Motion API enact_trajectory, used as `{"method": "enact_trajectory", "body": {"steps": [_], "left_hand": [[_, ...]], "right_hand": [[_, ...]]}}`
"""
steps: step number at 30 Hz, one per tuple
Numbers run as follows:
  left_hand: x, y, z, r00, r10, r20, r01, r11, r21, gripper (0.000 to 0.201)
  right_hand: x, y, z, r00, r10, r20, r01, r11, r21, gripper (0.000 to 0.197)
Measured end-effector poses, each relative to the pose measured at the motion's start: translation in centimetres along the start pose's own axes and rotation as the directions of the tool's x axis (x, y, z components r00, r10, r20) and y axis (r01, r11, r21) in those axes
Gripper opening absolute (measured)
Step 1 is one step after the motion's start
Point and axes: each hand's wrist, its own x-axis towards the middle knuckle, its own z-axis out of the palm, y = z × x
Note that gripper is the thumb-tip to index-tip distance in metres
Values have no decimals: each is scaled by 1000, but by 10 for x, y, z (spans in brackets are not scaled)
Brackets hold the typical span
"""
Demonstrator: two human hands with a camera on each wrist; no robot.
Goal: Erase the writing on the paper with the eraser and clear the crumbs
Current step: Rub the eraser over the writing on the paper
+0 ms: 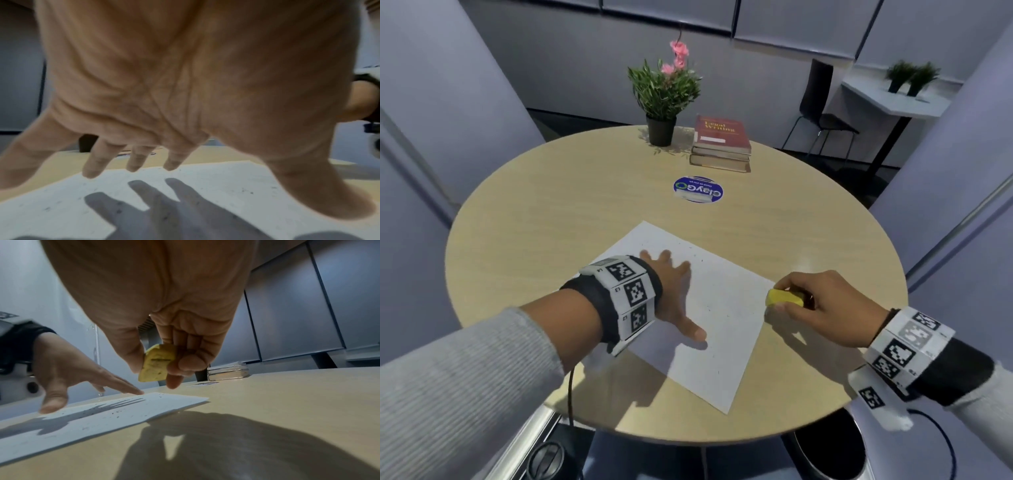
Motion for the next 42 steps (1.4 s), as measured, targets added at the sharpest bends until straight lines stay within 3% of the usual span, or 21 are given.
{"method": "enact_trajectory", "body": {"steps": [6,9,13,15,18,21,24,28,33,35,38,42], "left_hand": [[25,-6,13,992,-122,-46,120,992,-43,135],[29,-7,13,995,-74,-61,71,996,-52,134],[31,-16,5,996,80,-44,-81,996,-22,148],[33,-21,-2,990,134,-50,-136,990,-48,142],[34,-27,-10,988,110,-113,-120,988,-94,135],[23,-20,-13,993,42,-112,-43,999,-9,125],[24,-6,-2,999,28,-40,-28,1000,-1,121],[31,-3,9,996,75,-50,-74,997,13,120],[26,-8,8,999,30,-25,-31,999,-38,136],[26,-11,11,1000,16,3,-15,999,-49,140],[27,-10,12,999,-4,54,6,999,-34,143],[32,-9,10,994,-32,101,38,998,-55,144]], "right_hand": [[5,-7,8,994,-78,81,80,996,-27,25],[6,-6,12,991,-90,96,93,995,-24,24],[7,-5,10,988,-118,104,121,992,-24,23],[12,-5,8,986,-120,112,129,989,-78,25],[26,-7,4,985,-100,143,123,978,-167,26],[47,-11,3,977,-104,187,146,962,-229,30],[61,-25,15,942,-177,287,267,911,-314,38],[69,-41,31,874,-303,379,407,884,-231,39],[107,-25,22,937,-184,297,271,919,-287,36],[105,-34,29,912,-262,315,356,886,-297,37],[93,-48,42,826,-394,404,496,848,-187,37],[124,-32,32,927,-265,267,329,915,-233,39]]}}
